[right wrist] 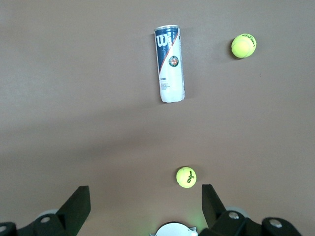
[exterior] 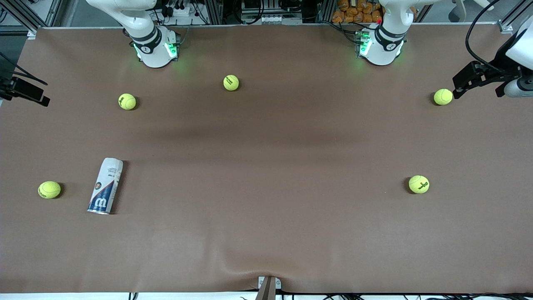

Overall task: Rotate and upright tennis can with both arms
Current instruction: 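Move the right gripper down over the lying Wilson can, then close the right gripper around the can's open end, then lift and carry the can with the right gripper toward the table middle, then lower the can onto the table while the left gripper reaches toward it, then grasp the can with the left gripper while the right gripper withdraws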

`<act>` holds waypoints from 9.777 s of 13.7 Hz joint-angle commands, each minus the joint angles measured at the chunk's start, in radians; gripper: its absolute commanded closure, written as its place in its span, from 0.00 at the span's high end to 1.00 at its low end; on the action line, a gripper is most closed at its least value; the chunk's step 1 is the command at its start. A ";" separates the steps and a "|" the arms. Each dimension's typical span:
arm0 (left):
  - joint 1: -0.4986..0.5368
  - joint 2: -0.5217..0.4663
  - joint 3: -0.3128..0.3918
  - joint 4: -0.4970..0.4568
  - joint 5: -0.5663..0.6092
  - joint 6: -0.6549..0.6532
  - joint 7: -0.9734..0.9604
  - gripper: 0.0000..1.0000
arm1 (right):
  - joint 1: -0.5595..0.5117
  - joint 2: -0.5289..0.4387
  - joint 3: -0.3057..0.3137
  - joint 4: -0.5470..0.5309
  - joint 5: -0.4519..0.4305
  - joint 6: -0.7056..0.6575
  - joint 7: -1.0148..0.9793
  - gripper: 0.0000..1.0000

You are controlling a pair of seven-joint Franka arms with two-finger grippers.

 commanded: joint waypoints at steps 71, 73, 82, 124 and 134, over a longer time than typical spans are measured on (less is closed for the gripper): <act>0.092 0.085 -0.005 0.007 -0.070 0.038 0.087 1.00 | 0.273 0.721 0.026 0.172 -0.056 0.563 -0.440 0.71; 0.092 0.085 -0.007 0.005 -0.072 0.038 0.089 1.00 | 0.327 0.706 0.063 0.173 -0.052 0.560 -0.500 0.71; 0.093 0.092 -0.007 0.008 -0.072 0.039 0.089 1.00 | 0.504 0.732 0.146 0.171 -0.058 0.728 -1.054 0.72; -0.091 0.658 -0.015 -0.075 -1.084 0.404 0.021 1.00 | 0.619 0.714 0.133 0.140 -0.035 0.715 -0.816 1.00; -0.212 0.847 -0.015 -0.065 -1.306 0.570 0.253 1.00 | 0.260 0.681 0.130 0.142 -0.036 0.689 -0.758 1.00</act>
